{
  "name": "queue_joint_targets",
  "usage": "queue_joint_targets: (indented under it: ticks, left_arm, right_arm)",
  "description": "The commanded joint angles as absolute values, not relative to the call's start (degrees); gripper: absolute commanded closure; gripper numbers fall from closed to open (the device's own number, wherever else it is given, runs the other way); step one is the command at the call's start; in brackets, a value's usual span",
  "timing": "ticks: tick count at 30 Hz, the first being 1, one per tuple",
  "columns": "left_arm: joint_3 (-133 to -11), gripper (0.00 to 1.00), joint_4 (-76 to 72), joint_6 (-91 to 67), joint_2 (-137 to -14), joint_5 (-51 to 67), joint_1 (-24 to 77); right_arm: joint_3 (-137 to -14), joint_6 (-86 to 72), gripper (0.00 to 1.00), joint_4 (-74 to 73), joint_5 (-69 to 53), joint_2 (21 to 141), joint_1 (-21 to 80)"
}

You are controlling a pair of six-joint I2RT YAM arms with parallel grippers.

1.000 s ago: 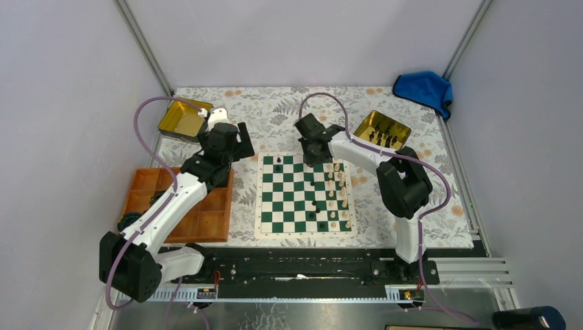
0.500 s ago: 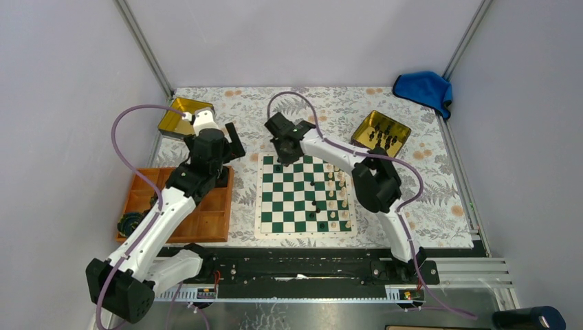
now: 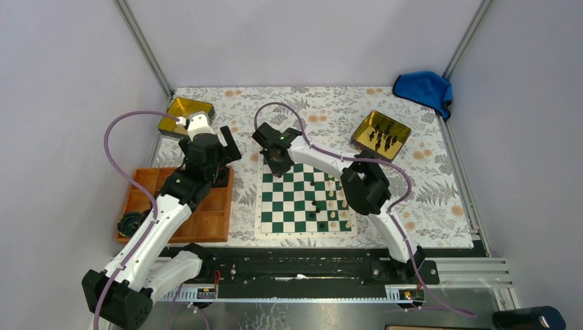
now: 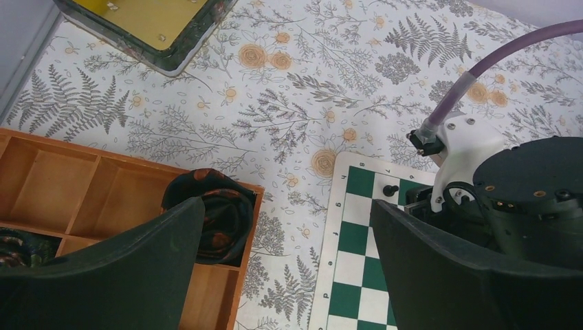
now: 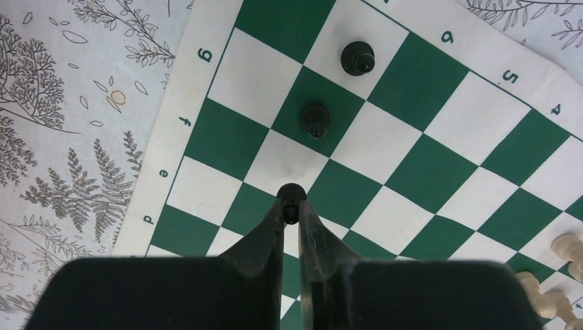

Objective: Set up the chess pieces on the board
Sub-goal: Move the chess piece to the chessboard.

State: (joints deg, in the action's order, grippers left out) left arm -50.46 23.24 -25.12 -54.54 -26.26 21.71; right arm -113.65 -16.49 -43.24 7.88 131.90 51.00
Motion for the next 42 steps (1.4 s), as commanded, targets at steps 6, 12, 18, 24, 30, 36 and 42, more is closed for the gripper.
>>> queue_joint_targets:
  ticks: [6, 12, 18, 24, 30, 36, 42]
  left_arm:
    - [-49.57, 0.01, 22.96, -24.34, -53.69, -28.33, 21.22]
    - [-49.65, 0.01, 22.87, -24.27, -53.95, -28.31, 21.18]
    - [-49.75, 0.01, 22.98, -24.43, -54.4, -28.1, 21.09]
    - [-49.66, 0.01, 22.98, -24.59, -54.69, -27.95, 21.09]
    - [-49.72, 0.01, 22.94, -24.53, -54.92, -27.82, 21.09]
    - [-50.33, 0.01, 22.95, -24.43, -55.58, -27.7, 21.09]
    - [-51.09, 0.01, 23.21, -24.36, -55.84, -27.6, 21.09]
  right_arm:
    - [-118.64, -16.05, 1.0, -44.59, 7.21, 134.51, 51.54]
    - [-118.44, -15.83, 1.0, -44.03, 7.14, 134.94, 51.58]
    - [-118.49, -15.65, 1.0, -43.72, 6.6, 135.34, 51.55]
    - [-117.28, -15.6, 0.95, -43.12, 6.25, 135.22, 51.58]
    - [-117.08, -15.45, 0.76, -42.76, 6.03, 135.02, 51.59]
    - [-116.7, -15.13, 0.68, -42.65, 6.34, 134.28, 51.58]
    - [-114.99, -14.94, 0.66, -41.92, 7.29, 131.9, 51.59]
